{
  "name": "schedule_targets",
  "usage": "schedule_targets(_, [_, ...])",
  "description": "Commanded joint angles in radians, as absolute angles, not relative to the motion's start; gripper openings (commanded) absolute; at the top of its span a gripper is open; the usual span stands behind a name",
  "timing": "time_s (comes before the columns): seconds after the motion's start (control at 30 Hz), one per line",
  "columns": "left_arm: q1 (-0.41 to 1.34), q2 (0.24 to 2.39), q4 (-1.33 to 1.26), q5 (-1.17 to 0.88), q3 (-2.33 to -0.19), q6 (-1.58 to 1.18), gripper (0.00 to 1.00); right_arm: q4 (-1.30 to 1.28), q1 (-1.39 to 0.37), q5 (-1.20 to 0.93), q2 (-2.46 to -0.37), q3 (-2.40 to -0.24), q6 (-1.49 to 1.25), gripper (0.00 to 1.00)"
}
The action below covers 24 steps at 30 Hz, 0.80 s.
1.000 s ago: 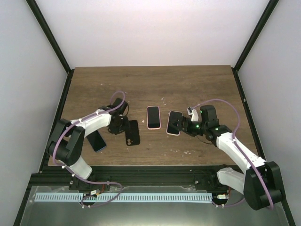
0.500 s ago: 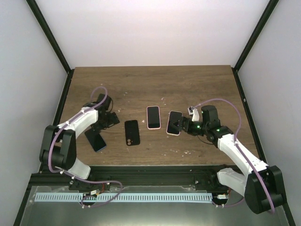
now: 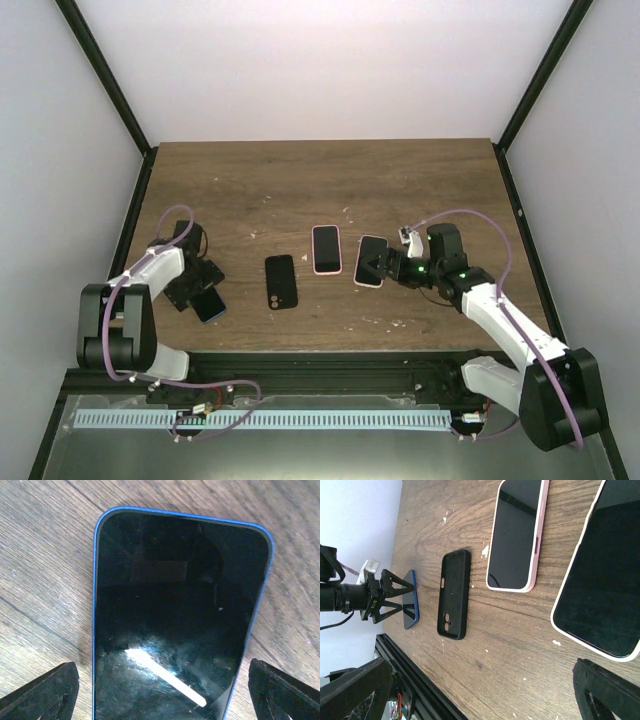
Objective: Put the phone into the phone case
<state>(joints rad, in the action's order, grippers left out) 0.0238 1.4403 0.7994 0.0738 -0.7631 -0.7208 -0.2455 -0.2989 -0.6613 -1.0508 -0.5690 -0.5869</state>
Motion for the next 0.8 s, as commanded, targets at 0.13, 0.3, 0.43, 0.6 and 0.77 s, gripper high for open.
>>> schedule_targets(0.13, [0.001, 1.463, 0.727, 0.034, -0.737, -0.681, 0.93, -0.226, -0.309, -0.675, -1.056, -0.588, -0.582, 1.00])
schedule_targets(0.3, [-0.002, 1.480, 0.700, 0.036, -0.711, -0.682, 0.91, -0.224, -0.309, -0.677, -1.055, -0.587, -0.584, 1.00])
schedule_targets(0.43, [-0.004, 1.470, 0.685, 0.020, -0.697, -0.681, 0.88, -0.222, -0.308, -0.681, -1.060, -0.588, -0.583, 1.00])
schedule_targets(0.6, [-0.004, 1.439, 0.629, -0.032, -0.673, -0.677, 0.87, -0.223, -0.308, -0.685, -1.061, -0.588, -0.582, 1.00])
schedule_targets(0.77, [-0.004, 1.425, 0.606, -0.054, -0.656, -0.683, 0.86, -0.229, -0.308, -0.696, -1.060, -0.596, -0.589, 1.00])
